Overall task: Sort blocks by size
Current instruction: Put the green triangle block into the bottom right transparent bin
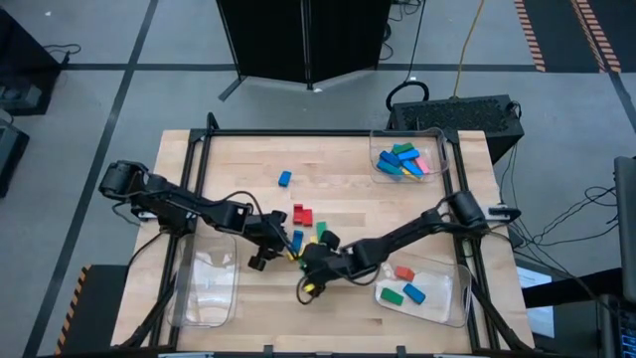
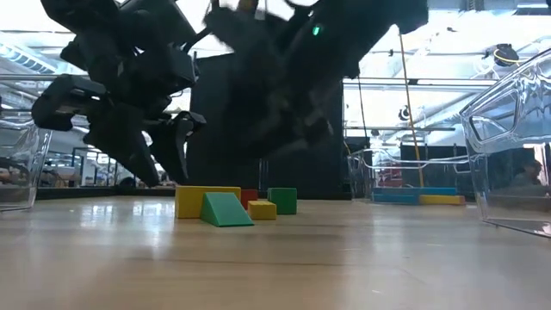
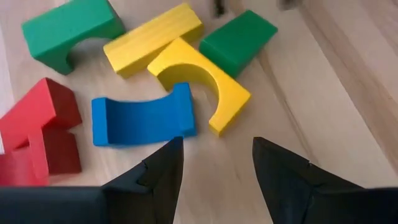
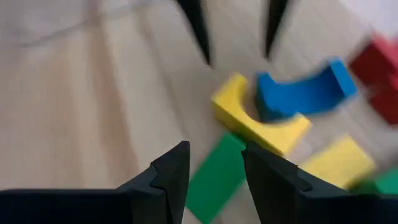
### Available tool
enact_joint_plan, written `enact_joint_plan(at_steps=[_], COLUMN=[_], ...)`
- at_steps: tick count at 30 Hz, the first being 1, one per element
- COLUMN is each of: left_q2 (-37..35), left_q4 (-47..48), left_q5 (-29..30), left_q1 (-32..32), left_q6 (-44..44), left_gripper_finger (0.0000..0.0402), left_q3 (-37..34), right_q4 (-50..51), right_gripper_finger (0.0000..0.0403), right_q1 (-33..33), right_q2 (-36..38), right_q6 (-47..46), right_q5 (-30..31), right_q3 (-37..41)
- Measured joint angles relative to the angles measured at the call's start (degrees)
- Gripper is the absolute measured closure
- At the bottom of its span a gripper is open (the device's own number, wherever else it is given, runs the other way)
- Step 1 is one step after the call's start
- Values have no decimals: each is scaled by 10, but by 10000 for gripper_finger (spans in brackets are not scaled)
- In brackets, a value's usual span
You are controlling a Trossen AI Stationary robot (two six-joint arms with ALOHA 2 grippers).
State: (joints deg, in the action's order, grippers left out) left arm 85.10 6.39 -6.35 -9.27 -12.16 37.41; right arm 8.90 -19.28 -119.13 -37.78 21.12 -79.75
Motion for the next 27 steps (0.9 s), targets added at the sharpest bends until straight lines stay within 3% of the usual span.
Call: enact_joint_plan(at_steps=[9, 15, 19, 27], left_q2=[0, 0, 0, 0], left_q4=[21, 21, 20, 15], left_q5=[45, 54, 54, 64], left_q1=[-14, -19, -19, -19], left_q6=[18, 22, 24, 24], left_gripper_finger=[207, 207, 207, 207], left_q3=[0, 0, 0, 0], right_q4=[52, 84, 81, 77], right_gripper_finger=[259, 244, 205, 90], right_q1=[2, -3, -3, -3], right_q2=[-29, -34, -36, -37], right_q6=[-168, -190, -192, -226], right_q5=[-5, 17, 14, 13], right_q3=[-42, -42, -42, -42])
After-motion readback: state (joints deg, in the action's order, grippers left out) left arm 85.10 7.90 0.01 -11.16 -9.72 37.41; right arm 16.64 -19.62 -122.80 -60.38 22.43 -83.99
